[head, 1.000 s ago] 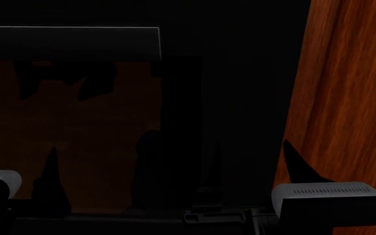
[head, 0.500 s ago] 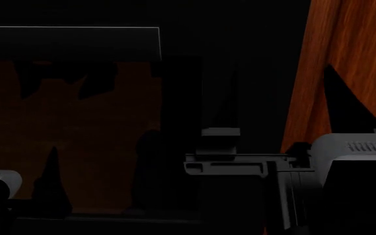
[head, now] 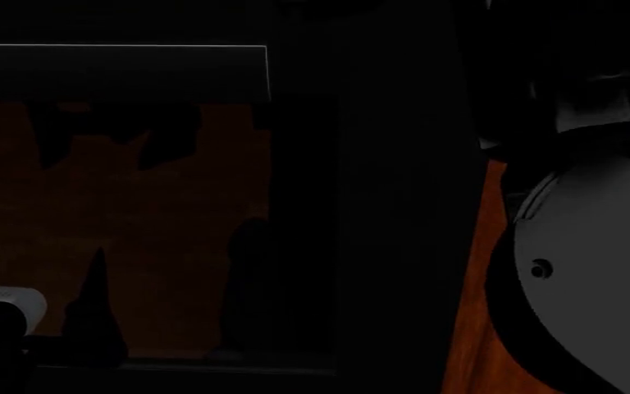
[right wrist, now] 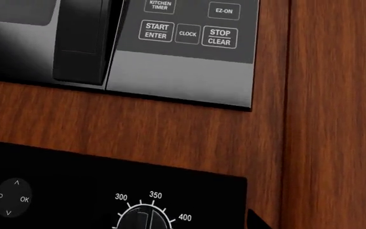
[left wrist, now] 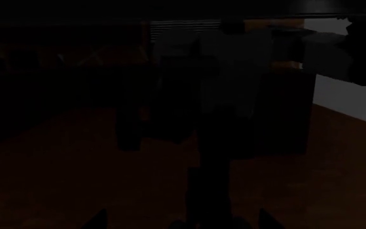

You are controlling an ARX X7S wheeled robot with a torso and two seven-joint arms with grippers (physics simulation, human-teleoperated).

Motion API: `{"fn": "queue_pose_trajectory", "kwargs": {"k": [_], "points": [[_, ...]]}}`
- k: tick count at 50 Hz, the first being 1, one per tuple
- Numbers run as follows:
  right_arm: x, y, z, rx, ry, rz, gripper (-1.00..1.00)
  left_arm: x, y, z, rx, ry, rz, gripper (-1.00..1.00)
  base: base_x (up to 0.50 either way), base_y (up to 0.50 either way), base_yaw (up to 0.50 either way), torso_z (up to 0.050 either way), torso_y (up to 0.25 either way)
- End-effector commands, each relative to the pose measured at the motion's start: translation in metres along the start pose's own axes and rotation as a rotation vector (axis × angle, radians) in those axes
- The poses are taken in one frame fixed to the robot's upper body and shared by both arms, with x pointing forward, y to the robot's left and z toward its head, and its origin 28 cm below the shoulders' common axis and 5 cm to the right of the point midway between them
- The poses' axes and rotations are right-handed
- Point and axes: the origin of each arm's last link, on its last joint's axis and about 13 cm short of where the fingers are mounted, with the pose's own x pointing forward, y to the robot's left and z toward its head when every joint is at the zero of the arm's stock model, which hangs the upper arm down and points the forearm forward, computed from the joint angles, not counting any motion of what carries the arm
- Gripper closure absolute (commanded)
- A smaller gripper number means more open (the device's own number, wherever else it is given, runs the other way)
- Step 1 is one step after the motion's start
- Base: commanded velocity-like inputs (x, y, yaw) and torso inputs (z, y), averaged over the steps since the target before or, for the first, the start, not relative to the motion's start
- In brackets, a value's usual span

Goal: Press the start button on the microwave

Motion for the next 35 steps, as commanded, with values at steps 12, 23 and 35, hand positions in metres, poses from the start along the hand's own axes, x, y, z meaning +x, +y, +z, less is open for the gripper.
{"fn": "queue_pose_trajectory", "kwargs": {"k": [12, 23, 35], "points": [[0.056, -0.004, 0.070, -0.066, -0.077, -0.002, 1.00, 0.000, -0.001, -0.002, 0.000, -0.001, -0.013, -1.00, 0.00, 0.00, 0.00, 0.000, 0.000], [0.089, 0.005, 0.099, -0.093, -0.131, 0.071, 1.00, -0.001, 0.000, -0.003, -0.003, -0.003, -0.021, -1.00, 0.00, 0.00, 0.00, 0.000, 0.000], [0.129, 0.009, 0.115, -0.098, -0.150, 0.094, 1.00, 0.000, 0.001, -0.007, -0.009, 0.004, -0.020, -1.00, 0.00, 0.00, 0.00, 0.000, 0.000]]}}
